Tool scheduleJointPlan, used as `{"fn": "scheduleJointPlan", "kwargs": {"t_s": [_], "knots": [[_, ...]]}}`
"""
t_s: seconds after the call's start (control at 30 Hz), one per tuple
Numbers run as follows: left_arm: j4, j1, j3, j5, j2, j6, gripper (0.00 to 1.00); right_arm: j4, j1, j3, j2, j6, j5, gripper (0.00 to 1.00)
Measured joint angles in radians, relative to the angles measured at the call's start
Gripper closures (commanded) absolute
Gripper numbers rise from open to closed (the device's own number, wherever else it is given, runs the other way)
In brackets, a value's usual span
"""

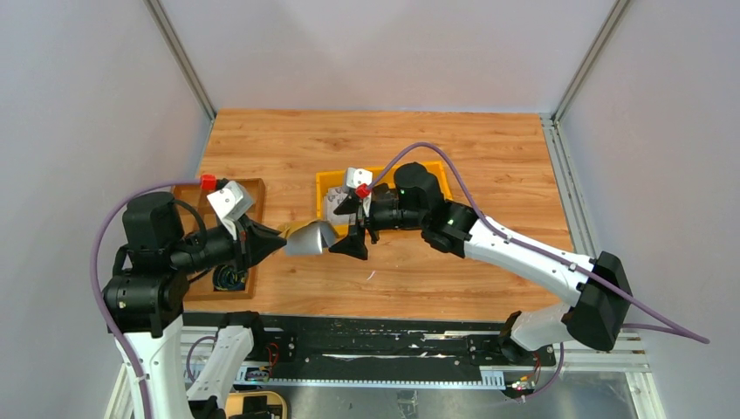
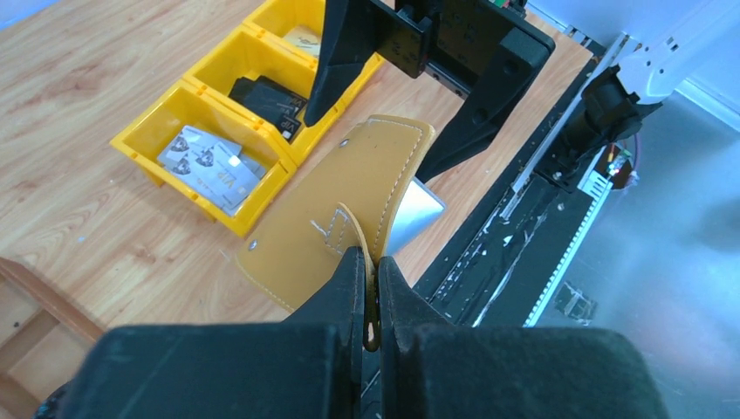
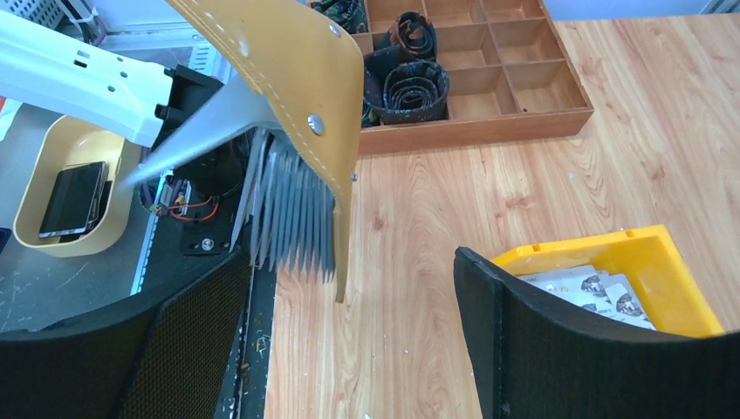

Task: Take the credit cards out of the card holder
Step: Open the card holder.

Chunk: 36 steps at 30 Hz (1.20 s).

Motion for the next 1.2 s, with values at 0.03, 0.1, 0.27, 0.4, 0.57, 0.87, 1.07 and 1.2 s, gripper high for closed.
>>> {"fn": "scheduleJointPlan", "kwargs": {"t_s": [0.03,0.1,0.27,0.4,0.57,0.87,1.07,1.2], "knots": [[0.0,0.0,0.001,0.003,-0.001,-0.006,1.0,0.006,0.003,0.0,0.0,-0.002,0.001,0.11],[0.0,0.0,0.004,0.007,-0.006,-0.016,1.0,0.021,0.011,0.0,0.0,-0.005,0.015,0.11],[0.001,0.0,0.015,0.021,-0.024,-0.037,1.0,0.055,0.02,0.001,0.0,-0.004,0.045,0.11],[0.0,0.0,0.016,0.031,-0.033,-0.048,1.0,0.063,0.029,0.002,-0.004,-0.003,0.063,0.1],[0.0,0.0,0.026,0.039,-0.034,-0.063,1.0,0.089,0.044,0.002,-0.028,0.015,0.075,0.1],[0.0,0.0,0.032,0.058,-0.034,-0.082,1.0,0.237,0.063,-0.016,-0.045,0.085,0.093,0.1],[0.0,0.0,0.033,0.079,-0.034,-0.093,1.0,0.282,0.071,-0.018,-0.041,0.101,0.076,0.1],[0.0,0.0,0.041,0.092,-0.034,-0.098,1.0,0.298,0.075,-0.018,-0.023,0.119,0.03,0.1]]}}
